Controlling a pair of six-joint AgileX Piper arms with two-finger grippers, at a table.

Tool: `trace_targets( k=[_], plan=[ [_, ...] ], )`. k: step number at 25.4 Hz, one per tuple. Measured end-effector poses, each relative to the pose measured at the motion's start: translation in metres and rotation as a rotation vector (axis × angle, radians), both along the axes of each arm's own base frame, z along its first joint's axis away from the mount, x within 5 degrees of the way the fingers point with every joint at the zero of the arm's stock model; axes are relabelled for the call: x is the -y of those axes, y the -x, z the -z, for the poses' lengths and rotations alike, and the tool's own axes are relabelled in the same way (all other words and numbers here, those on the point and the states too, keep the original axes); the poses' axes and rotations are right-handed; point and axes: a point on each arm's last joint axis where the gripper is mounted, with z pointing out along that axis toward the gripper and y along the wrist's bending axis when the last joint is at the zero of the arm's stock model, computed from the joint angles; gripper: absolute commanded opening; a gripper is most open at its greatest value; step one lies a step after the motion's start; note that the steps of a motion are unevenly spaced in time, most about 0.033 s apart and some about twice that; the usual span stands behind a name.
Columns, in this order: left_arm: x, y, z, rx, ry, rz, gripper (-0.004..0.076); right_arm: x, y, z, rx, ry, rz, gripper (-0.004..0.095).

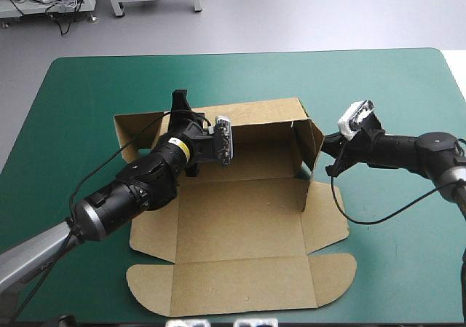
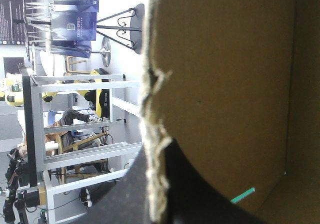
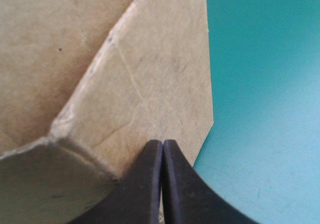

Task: Fold the box

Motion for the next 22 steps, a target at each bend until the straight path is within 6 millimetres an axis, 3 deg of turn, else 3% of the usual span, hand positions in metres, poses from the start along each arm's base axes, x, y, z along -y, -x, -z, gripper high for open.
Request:
trace_targets(
  k=[6,16,19,22],
  plan=[
    [0.003,-0.004,0.007,-0.003,-0.051,0.01,-0.001,-0.001,0.008,-0.014,0.061,-0.001,0.0,-0.0018],
    [0.005,-0.005,0.012,-0.027,-0.055,0.009,-0.001,-0.001,0.009,-0.013,0.052,0.002,0.003,0.0003],
    [0.004,-0.004,0.017,-0.033,-0.075,0.022,-0.001,0.001,0.009,-0.01,0.033,0.009,0.025,0.0132],
    [0.004,-0.003,0.021,-0.031,-0.094,0.033,-0.001,0.001,0.009,-0.009,0.02,0.012,0.033,0.0395]
  ],
)
